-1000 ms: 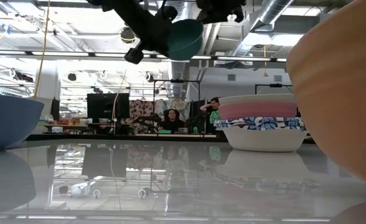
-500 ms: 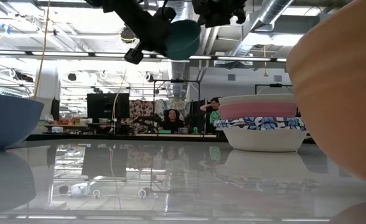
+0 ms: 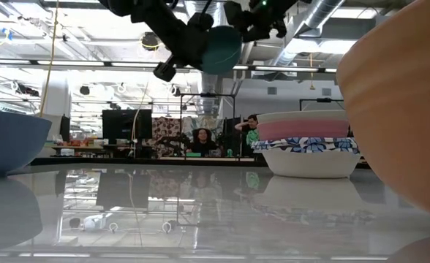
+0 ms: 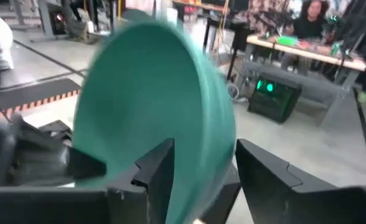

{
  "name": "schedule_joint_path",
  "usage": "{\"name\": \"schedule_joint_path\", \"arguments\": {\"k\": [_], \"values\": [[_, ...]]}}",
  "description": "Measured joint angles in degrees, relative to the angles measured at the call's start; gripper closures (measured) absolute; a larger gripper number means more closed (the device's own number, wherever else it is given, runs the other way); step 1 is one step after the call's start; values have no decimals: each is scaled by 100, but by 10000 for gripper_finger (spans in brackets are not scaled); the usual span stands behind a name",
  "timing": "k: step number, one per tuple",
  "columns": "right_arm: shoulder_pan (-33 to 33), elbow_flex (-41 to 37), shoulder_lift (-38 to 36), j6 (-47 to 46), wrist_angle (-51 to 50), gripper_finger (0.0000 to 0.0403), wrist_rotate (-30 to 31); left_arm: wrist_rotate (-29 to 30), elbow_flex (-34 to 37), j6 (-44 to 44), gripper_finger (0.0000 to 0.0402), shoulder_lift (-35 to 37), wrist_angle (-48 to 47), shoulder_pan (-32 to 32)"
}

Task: Nest bowls inside each other
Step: Stack the green bowl on top of the gray bowl

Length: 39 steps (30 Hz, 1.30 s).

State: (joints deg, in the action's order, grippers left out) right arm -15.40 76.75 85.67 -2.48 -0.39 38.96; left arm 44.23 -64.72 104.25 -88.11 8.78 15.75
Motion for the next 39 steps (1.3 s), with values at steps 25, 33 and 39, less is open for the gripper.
{"name": "schedule_joint_path", "arguments": {"k": [25, 33, 39], "values": [[-170, 7, -39, -1315, -1139, 395, 15, -510, 4, 70, 400, -33, 169, -273], [-163, 2, -37, -1421, -1372, 399, -162, -955, 4, -747, 343, -28, 211, -331], [-164, 2, -37, -1430, -1585, 399, -228, -1038, 4, -1376, 268, -24, 215, -388]]}}
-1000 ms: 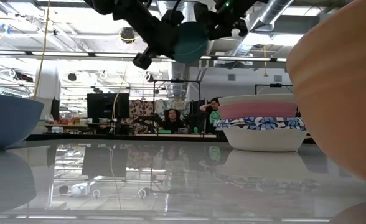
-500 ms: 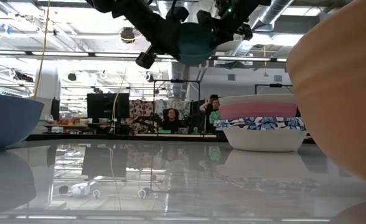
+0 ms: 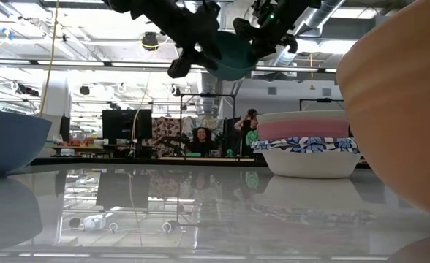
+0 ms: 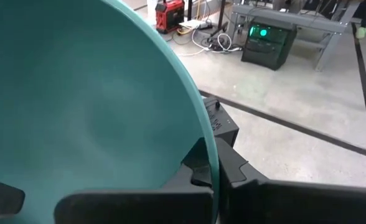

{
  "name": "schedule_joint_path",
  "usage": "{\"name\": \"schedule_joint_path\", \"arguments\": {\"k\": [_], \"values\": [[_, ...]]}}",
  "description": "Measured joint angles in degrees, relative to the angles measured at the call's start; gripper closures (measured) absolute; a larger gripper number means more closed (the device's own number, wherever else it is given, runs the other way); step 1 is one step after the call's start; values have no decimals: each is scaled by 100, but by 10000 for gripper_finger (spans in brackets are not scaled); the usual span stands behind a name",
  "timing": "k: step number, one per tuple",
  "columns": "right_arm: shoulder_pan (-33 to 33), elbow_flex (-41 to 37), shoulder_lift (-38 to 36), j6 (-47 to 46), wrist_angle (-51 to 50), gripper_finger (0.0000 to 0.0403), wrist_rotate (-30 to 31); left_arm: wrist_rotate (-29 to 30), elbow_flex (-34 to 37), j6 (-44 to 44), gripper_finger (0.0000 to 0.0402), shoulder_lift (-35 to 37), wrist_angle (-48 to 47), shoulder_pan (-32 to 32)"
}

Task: Nest bowls inside each other
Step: Stack the green bowl on top of the gray bowl

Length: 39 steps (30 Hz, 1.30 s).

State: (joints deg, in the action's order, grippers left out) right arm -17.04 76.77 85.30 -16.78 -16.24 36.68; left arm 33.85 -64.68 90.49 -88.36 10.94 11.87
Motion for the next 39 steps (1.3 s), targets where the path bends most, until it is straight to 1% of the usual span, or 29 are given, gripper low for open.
{"name": "schedule_joint_path", "arguments": {"k": [6, 11, 14, 17, 23, 28, 34, 37, 39], "values": [[-109, -2, 4, 12, -34, 400, -127, 29, 0, -282, 202, 0, -1, -178], [-317, -3, 7, 30, -66, 400, -501, -99, -5, -1011, 176, 4, -50, -286], [-515, -7, 11, 28, -120, 400, -715, -174, -5, -1451, 173, 58, -86, -303], [-814, -13, 22, 32, -159, 400, -1240, -388, -16, -1926, 173, 240, -73, -305], [-1259, -13, 32, -123, -198, 400, -1912, -1081, -16, -2799, 172, 762, -97, -258], [-1579, -11, 35, -229, -310, 400, -2252, -1574, -16, -4209, 172, 1179, -142, -25], [-2212, -10, 13, -409, -908, 400, -2608, -1585, -16, -5625, 172, 1783, -413, 329], [-2519, -9, 13, -435, -1352, 400, -2972, -1600, -16, -6455, 172, 2138, -755, 545], [-2698, -9, 12, -437, -1652, 400, -3277, -1749, -16, -6906, 172, 2385, -1057, 718]]}}
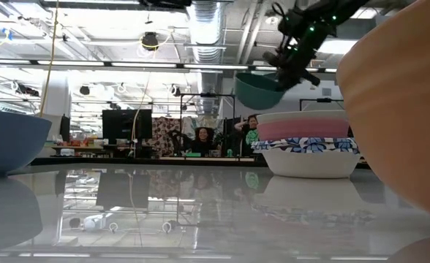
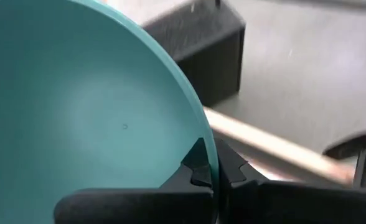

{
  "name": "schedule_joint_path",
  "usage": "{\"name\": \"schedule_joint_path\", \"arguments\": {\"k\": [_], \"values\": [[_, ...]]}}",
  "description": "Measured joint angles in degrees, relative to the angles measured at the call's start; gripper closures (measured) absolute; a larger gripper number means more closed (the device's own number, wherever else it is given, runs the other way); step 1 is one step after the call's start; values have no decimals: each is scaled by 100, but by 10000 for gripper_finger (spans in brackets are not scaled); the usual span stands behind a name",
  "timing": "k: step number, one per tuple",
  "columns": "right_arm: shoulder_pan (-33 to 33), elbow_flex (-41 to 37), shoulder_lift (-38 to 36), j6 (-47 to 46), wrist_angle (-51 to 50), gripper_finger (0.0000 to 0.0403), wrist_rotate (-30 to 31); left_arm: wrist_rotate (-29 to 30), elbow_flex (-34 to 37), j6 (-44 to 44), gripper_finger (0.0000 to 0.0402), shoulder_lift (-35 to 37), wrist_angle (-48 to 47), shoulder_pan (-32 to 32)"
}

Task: Nest bowls inside each other
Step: Stack the green bowl on top of the gray bowl

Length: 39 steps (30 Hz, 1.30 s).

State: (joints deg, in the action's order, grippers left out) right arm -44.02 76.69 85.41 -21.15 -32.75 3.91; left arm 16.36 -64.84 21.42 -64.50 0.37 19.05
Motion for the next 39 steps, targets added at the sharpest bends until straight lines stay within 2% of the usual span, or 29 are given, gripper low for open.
{"name": "schedule_joint_path", "arguments": {"k": [7, 15, 18, 23, 26, 32, 39], "values": [[-633, 0, -277, 246, -1570, 400, -1150, -653, 2, -1853, 172, 776, -1319, 607], [-868, 2, -1013, 603, -3266, 399, -1261, -876, 2, -2670, 172, 1148, -2141, 782], [-796, 2, -1312, 601, -3783, 399, -1277, -1349, 2, -2952, 172, 1184, -2338, 795], [-343, 2, -1829, 379, -4101, 399, -1294, -2446, 7, -3288, 172, 1180, -2501, 797], [55, 3, -2149, 18, -4100, 399, -1366, -2831, 7, -3517, 172, 1256, -2497, 795], [1160, -72, -2362, -759, -3979, 399, -1304, -2835, 7, -3823, 172, 1520, -2492, 797], [1992, -310, -1916, -1204, -3469, 398, -1067, -2440, 7, -3822, 172, 1708, -2555, 797]]}}
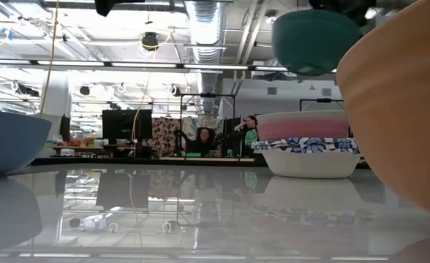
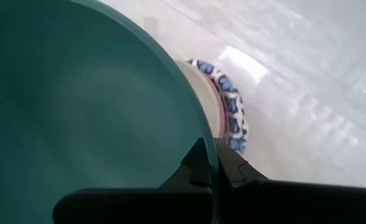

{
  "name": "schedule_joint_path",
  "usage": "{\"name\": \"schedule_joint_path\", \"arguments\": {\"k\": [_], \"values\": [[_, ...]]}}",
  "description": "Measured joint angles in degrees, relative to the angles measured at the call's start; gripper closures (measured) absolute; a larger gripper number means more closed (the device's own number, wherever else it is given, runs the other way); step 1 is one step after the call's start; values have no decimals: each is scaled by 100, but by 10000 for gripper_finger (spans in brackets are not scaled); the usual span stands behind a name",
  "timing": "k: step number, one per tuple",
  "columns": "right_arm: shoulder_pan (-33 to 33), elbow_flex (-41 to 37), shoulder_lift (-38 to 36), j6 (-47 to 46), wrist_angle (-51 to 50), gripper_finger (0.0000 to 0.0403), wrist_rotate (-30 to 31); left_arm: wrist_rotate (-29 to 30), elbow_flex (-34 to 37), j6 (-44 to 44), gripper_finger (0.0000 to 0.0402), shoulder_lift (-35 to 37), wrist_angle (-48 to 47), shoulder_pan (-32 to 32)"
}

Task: Nest bowls inside each other
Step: Stack the green bowl on top of the gray bowl

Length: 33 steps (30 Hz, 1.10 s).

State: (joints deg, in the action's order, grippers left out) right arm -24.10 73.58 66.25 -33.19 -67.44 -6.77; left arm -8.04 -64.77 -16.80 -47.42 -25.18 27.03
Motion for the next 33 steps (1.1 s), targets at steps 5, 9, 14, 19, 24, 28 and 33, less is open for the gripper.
{"name": "schedule_joint_path", "arguments": {"k": [5, 9, 14, 19, 24, 28, 33], "values": [[405, 3, 480, -94, 298, 398, 54, 317, 0, 2, 172, -9, -336, 0], [565, 4, 925, -87, 205, 398, -95, 527, 2, 3, 172, -51, -651, 0], [684, 4, 1381, 63, 173, 398, -65, 586, 4, 4, 172, -52, -734, 0], [680, 4, 1680, 296, 146, 398, -63, 587, 4, 66, 172, -52, -736, 0], [630, 4, 1921, 460, 2, 399, 230, 587, 4, 66, 172, -54, -747, 0], [630, 4, 1939, 613, 164, 399, 344, 589, 4, 66, 172, -54, -749, 0], [556, 4, 1917, 770, 173, 399, 498, 589, 4, 68, 172, -54, -749, 0]]}}
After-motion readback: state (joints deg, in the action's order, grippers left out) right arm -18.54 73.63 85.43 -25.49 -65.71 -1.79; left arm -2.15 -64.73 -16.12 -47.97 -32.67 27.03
